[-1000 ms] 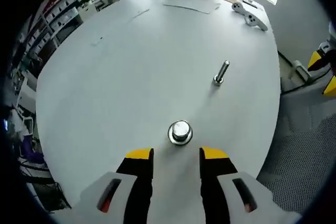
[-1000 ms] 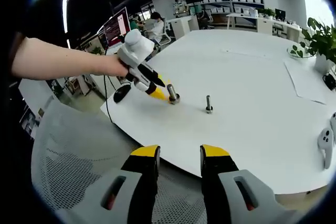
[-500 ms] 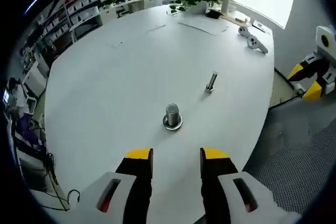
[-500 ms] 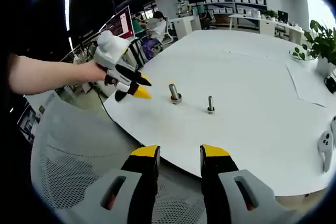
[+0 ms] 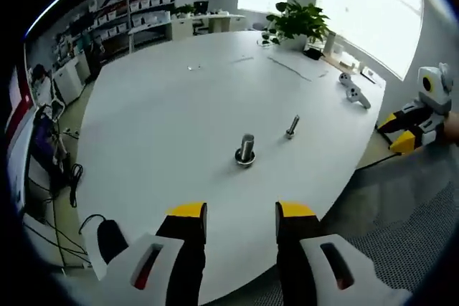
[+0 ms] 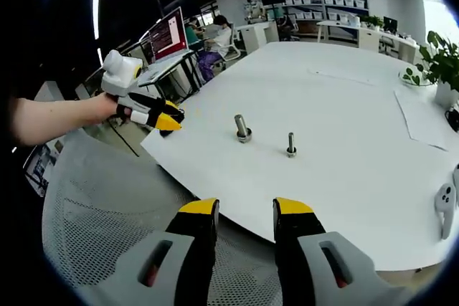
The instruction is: Place the washer onto the threaded stud by aligning its center hole with the stud, sliding it down to the base, and recovering from edge contact or off-axis alignment until the washer reaches the visible bottom stop.
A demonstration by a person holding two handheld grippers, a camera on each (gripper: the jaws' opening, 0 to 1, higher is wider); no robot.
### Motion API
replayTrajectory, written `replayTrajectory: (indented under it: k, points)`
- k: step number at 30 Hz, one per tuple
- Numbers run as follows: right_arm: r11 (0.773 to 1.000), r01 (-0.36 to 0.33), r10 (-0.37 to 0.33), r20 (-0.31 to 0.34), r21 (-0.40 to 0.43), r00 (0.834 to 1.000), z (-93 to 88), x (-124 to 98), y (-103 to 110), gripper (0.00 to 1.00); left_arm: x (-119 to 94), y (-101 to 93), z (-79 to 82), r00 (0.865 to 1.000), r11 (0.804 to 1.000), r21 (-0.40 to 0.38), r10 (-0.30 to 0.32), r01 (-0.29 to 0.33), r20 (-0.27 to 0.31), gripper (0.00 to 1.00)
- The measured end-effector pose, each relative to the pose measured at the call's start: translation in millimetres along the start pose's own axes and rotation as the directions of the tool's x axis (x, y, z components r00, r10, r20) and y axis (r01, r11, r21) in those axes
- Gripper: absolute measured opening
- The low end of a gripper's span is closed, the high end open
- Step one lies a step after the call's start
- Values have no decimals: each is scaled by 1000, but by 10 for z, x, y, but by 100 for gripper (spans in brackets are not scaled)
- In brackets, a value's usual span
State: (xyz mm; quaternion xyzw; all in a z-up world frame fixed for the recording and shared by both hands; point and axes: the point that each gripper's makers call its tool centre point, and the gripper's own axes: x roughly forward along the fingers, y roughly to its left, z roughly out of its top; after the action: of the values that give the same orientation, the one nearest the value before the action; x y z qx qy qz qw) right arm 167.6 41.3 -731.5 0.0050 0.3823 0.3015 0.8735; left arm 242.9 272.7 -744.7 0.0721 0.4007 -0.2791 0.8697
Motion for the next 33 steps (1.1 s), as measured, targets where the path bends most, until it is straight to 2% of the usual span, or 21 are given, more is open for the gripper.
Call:
replayTrajectory:
  k: [4,9,13,15,16,17,18,20,21,25,27,33]
  points:
    - [1000,10,-10,11,-4,1000,23,-8,-17,33,-199,9,23,999,999,-46,17,-14,52,37]
    - [1000,14,-14,23,-1,1000,44,-18,-23,33,-419,78,-79,997,999,-34,34,-32,63,38]
    - [1000,18,-18,29,1,999,53,-21,-28,33,-596,148,-125,996,996,-77,51,-46,74,39]
    - [1000,15,-15,27,-1,1000,54,-18,-23,33,-693,205,-149,994,996,-49,78,-75,70,39]
    - [1000,14,-14,31,0,999,62,-19,-18,33,-725,222,-156,993,995,-65,83,-77,81,39]
    - [1000,15,-15,33,-1,999,66,-20,-18,33,-737,224,-157,993,994,-85,78,-70,91,39]
    - [1000,13,-13,35,-2,999,70,-19,-13,33,-748,193,-161,992,989,-136,67,-52,105,39]
    - [1000,9,-10,33,2,999,66,-16,-7,33,-774,189,-147,990,986,-160,71,-50,125,39]
    - [1000,5,-5,31,6,1000,63,-12,-1,33,-796,166,-117,986,986,-157,78,-55,148,39]
    - [1000,13,-13,22,-11,1000,55,-9,-4,33,-823,94,-121,984,986,-157,87,-62,158,38]
    - [1000,16,-15,22,-17,1000,56,-11,-5,33,-831,50,-110,980,983,-174,84,-52,181,38]
    - [999,8,-8,11,-32,1000,42,-1,18,33,-816,5,-142,976,984,-162,101,-70,192,36]
